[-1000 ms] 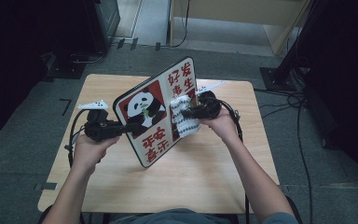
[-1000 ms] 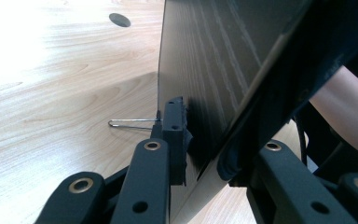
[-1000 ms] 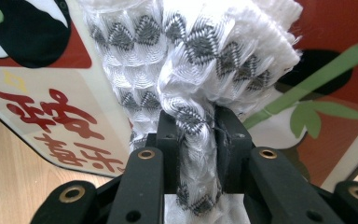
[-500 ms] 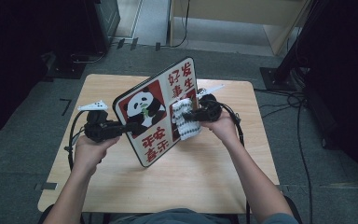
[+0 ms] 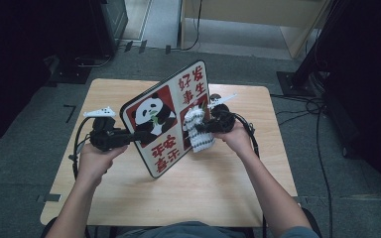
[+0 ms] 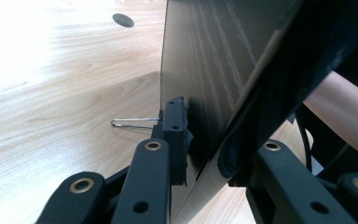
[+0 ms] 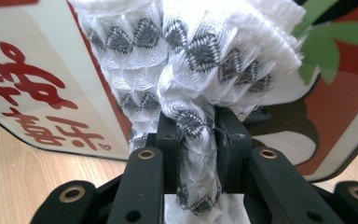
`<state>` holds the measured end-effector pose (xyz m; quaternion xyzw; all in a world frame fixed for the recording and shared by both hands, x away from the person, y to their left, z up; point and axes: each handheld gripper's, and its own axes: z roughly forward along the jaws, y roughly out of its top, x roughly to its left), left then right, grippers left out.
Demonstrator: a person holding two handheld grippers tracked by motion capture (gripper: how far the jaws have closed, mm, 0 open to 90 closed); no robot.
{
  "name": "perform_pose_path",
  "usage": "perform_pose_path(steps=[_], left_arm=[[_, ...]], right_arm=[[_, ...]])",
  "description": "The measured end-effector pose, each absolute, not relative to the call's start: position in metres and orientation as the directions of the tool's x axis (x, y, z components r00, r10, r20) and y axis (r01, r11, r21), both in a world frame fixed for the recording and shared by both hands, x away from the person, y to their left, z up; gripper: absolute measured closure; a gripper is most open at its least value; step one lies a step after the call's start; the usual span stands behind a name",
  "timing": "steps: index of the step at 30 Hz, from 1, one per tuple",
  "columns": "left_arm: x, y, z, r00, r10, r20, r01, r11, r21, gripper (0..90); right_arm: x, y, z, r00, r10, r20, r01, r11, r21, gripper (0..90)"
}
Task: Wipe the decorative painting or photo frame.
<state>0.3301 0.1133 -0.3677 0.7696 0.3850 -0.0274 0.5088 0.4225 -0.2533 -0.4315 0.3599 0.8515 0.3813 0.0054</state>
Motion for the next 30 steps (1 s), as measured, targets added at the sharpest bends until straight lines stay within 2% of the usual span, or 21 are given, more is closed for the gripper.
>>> perform_pose_path(steps=[30], left_arm=[[0.333,0.114,-0.368,0.699,0.551,-0.455,0.632,-0.178,0.754,74.9]], right_arm=[[0.424,-0.259,-0.465,-0.704,0.634,0.319,0.673,0.454,0.583,75.0]])
